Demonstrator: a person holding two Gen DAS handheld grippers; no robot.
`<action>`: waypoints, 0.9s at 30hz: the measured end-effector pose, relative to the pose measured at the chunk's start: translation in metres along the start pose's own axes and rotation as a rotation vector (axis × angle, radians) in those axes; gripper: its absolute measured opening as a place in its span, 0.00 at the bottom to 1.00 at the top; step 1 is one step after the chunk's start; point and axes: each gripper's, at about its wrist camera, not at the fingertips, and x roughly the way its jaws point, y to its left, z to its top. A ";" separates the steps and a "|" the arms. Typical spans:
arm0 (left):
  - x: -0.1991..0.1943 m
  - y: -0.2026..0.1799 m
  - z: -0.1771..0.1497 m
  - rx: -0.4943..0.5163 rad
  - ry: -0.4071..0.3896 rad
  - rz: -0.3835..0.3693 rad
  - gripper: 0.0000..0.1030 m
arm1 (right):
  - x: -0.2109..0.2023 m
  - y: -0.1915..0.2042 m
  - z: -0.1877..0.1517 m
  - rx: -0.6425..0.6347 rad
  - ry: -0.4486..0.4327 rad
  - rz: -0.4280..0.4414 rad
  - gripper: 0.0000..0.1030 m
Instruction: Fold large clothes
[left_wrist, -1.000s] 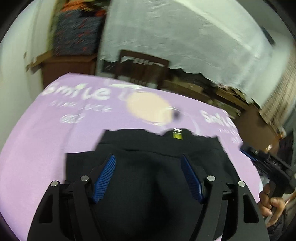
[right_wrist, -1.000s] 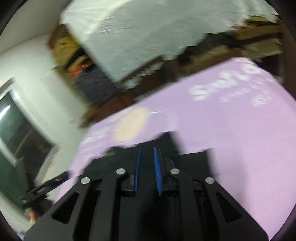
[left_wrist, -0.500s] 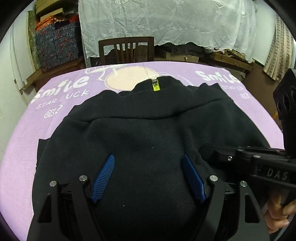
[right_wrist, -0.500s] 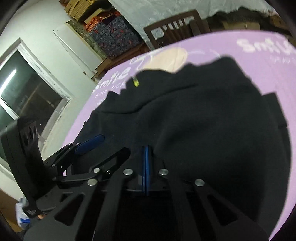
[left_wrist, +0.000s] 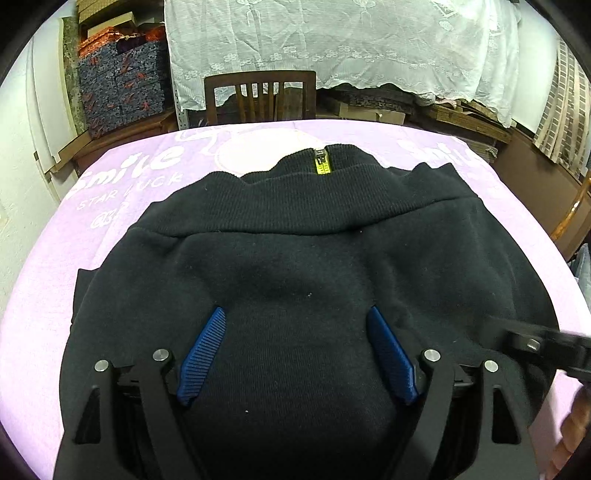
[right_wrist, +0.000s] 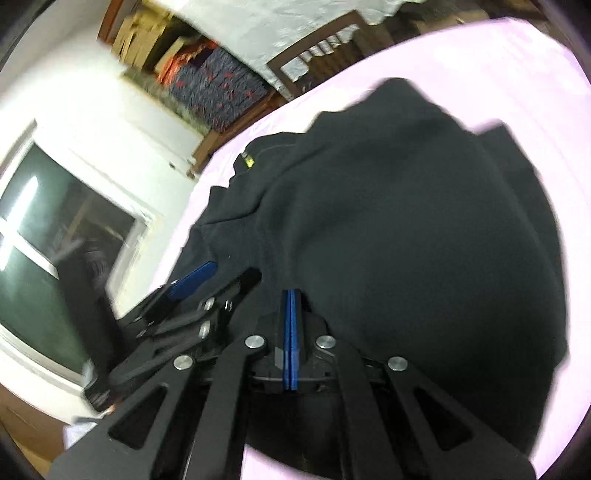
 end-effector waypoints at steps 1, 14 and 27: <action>0.000 0.000 0.000 0.000 0.000 0.004 0.80 | -0.011 -0.010 -0.007 0.032 -0.004 0.019 0.00; -0.049 -0.001 0.024 -0.071 0.021 0.078 0.81 | -0.096 -0.049 -0.083 0.271 -0.117 0.031 0.38; -0.009 0.000 0.001 -0.104 0.023 0.130 0.89 | -0.092 -0.040 -0.093 0.430 -0.259 -0.121 0.52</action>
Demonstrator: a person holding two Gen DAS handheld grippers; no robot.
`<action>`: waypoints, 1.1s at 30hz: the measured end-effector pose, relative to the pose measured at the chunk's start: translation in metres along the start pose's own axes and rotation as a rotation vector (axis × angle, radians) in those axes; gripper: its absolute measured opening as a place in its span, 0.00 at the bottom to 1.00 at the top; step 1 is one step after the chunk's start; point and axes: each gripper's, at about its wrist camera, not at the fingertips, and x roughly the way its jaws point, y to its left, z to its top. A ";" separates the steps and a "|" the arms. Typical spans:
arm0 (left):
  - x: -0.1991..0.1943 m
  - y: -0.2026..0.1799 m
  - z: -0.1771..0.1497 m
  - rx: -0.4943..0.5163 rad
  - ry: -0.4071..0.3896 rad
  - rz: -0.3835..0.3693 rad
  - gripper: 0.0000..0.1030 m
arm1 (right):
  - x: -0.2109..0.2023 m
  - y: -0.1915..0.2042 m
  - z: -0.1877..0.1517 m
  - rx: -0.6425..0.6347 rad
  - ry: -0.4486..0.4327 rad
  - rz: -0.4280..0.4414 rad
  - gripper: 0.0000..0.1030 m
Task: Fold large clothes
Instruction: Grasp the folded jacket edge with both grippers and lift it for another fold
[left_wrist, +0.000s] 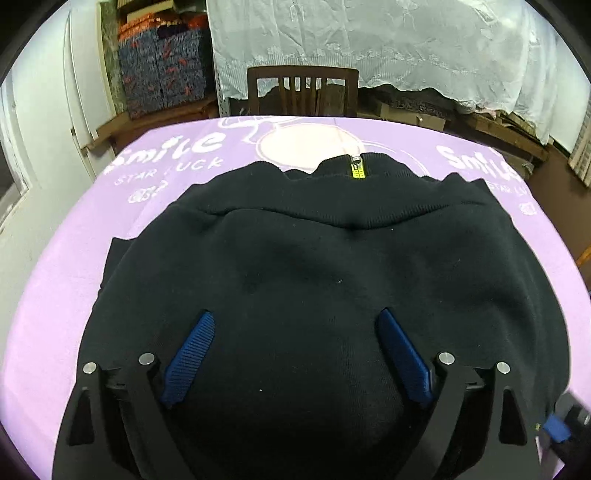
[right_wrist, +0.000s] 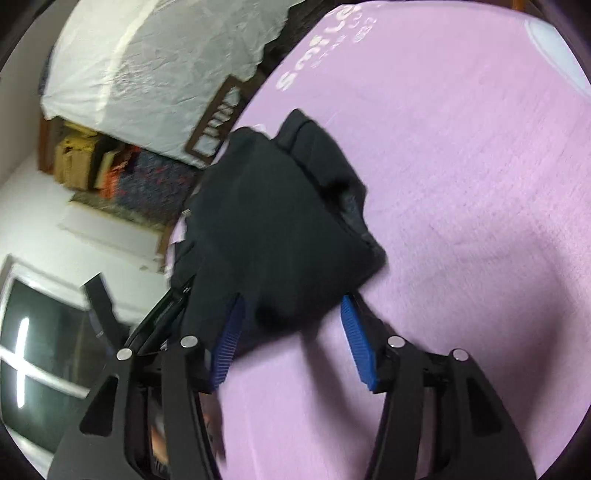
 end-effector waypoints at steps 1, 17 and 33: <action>0.001 0.001 0.000 -0.003 0.002 -0.005 0.90 | 0.003 0.002 0.001 0.017 -0.017 -0.013 0.53; 0.002 0.005 -0.002 0.005 -0.010 -0.031 0.92 | 0.048 0.012 0.016 0.082 -0.217 -0.033 0.23; -0.009 0.042 0.024 -0.067 0.124 -0.214 0.95 | 0.027 0.091 -0.007 -0.453 -0.411 -0.136 0.07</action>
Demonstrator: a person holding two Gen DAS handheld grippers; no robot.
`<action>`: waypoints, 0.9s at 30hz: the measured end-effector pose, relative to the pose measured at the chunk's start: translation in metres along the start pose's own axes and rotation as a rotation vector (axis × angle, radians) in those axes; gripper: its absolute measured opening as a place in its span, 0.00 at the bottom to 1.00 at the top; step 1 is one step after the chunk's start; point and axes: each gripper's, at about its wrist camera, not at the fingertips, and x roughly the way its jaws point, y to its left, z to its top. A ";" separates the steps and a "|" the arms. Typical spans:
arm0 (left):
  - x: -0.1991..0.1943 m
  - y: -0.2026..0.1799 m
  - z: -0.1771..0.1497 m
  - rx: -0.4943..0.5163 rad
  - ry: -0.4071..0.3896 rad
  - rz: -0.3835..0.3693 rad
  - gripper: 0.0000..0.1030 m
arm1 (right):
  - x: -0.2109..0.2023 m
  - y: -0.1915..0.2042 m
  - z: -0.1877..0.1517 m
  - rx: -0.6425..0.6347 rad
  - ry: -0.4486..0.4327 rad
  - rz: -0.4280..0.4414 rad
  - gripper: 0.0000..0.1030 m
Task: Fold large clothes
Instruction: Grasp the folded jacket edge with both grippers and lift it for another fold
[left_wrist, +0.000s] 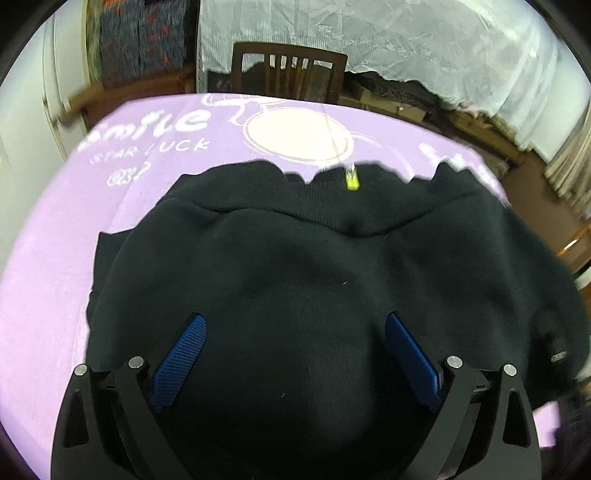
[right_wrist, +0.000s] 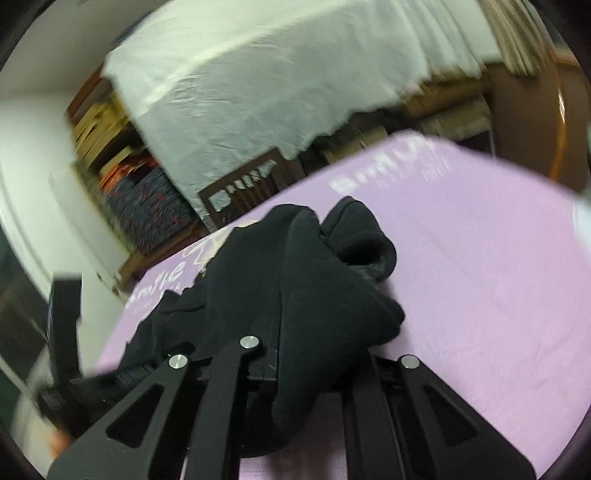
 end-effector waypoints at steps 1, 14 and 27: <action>-0.011 0.002 0.003 -0.009 -0.010 -0.037 0.95 | -0.002 0.007 -0.001 -0.033 -0.011 0.003 0.07; -0.030 -0.173 0.070 0.446 0.324 -0.226 0.96 | -0.015 0.068 -0.020 -0.347 -0.095 -0.037 0.07; 0.017 -0.171 0.078 0.478 0.300 -0.035 0.25 | -0.012 0.065 -0.021 -0.343 -0.048 0.041 0.18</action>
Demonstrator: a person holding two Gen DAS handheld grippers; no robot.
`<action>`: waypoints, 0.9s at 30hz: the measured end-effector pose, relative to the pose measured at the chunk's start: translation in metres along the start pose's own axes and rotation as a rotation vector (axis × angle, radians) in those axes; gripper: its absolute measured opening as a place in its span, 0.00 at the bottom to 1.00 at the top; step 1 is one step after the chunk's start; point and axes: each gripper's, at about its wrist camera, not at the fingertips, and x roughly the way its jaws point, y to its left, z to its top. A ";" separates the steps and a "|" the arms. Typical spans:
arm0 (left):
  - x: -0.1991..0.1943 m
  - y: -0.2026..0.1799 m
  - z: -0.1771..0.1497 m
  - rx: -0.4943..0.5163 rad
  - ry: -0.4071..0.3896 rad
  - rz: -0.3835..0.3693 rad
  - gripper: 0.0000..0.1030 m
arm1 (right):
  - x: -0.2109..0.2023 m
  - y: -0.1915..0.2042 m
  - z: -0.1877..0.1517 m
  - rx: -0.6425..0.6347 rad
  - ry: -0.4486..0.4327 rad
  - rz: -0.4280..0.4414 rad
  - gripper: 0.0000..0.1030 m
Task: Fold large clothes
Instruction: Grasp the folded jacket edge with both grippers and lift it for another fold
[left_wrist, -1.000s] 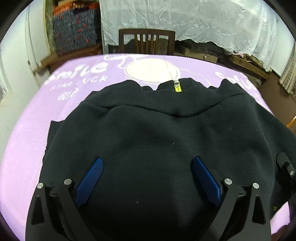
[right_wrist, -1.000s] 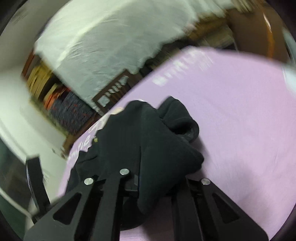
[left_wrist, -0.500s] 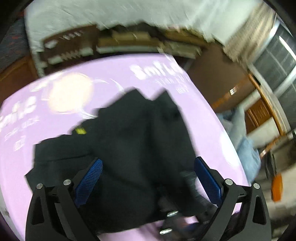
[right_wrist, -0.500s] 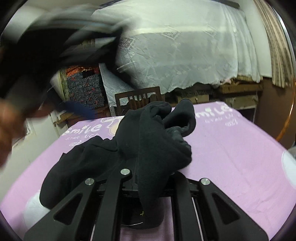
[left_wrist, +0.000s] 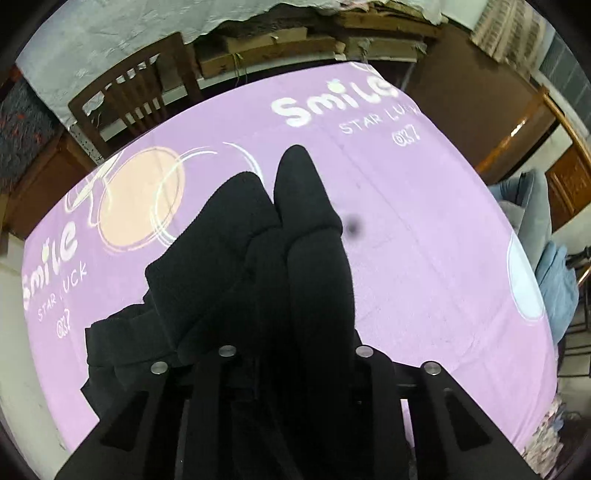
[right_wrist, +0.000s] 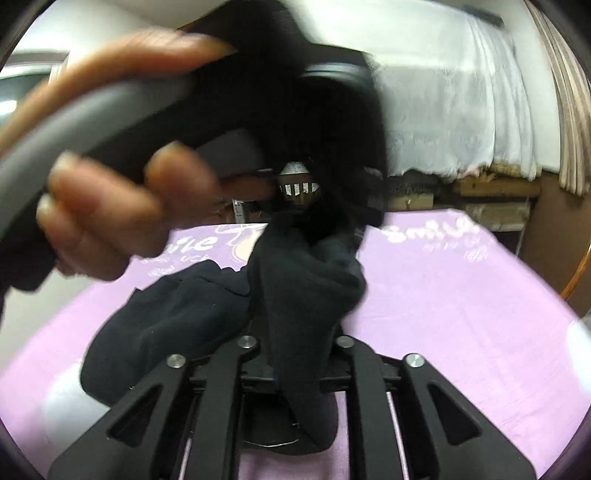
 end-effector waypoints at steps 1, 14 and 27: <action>-0.001 0.001 -0.002 -0.005 -0.012 -0.009 0.25 | 0.000 -0.002 0.000 0.015 0.005 0.012 0.26; -0.078 0.079 -0.060 -0.109 -0.227 -0.080 0.25 | -0.025 0.054 0.022 -0.152 -0.034 0.066 0.08; -0.034 0.229 -0.189 -0.428 -0.237 -0.226 0.31 | 0.016 0.219 -0.035 -0.684 0.137 0.076 0.11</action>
